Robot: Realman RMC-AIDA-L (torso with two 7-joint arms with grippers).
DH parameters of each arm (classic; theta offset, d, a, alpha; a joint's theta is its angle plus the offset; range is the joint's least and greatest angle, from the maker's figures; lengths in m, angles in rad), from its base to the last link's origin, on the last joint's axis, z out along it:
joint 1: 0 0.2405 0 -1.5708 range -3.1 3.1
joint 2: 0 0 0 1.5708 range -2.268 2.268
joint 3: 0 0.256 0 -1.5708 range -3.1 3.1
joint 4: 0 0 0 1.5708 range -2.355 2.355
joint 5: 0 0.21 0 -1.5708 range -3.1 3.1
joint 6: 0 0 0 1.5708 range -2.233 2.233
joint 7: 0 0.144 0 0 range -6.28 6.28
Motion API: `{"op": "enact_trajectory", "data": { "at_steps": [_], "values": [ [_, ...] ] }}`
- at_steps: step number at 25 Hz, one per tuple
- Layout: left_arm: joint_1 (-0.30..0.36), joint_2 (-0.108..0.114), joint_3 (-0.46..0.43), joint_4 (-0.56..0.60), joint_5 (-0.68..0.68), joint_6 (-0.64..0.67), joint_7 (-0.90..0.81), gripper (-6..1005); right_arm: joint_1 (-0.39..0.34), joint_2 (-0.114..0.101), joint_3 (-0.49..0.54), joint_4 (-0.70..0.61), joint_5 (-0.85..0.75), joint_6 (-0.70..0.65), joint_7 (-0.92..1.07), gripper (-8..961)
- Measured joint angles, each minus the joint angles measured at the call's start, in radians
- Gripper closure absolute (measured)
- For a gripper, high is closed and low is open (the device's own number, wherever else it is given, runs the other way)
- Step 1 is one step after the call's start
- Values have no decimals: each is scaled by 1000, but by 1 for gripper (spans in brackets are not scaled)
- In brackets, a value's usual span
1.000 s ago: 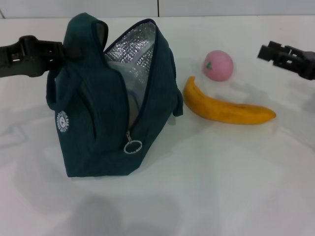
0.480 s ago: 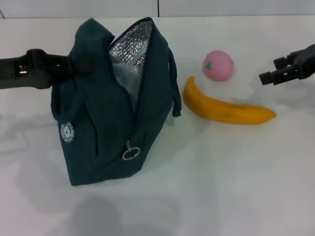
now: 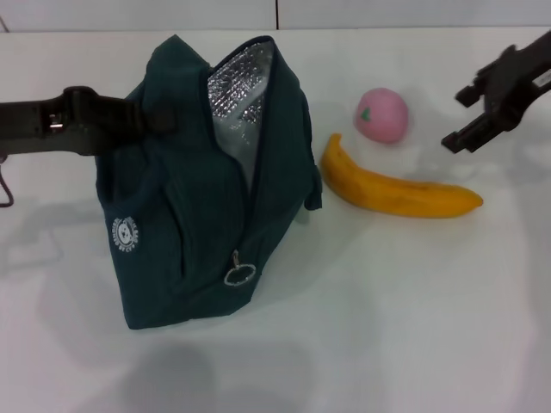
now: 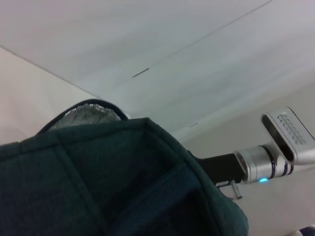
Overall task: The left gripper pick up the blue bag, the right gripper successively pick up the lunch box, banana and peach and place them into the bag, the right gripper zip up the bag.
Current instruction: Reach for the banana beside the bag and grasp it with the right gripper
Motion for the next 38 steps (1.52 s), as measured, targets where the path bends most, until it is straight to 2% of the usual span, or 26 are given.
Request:
{"op": "enact_trajectory", "data": {
  "at_steps": [12, 18, 27, 38],
  "values": [
    [-5, -1, 0, -1, -3, -24, 0, 956, 4, 105, -17, 43, -44, 23, -167, 196],
    [-5, -4, -1, -1, -3, -25, 1, 956, -1, 142, -23, 107, -95, 111, -192, 201],
    [-6, -6, -2, -1, -3, -25, 1, 956, 0, 146, -34, 200, -93, 214, -194, 209],
    [-8, -8, -1, -1, -3, -25, 3, 956, -8, 149, -41, 235, -89, 259, -206, 218]
  ]
}}
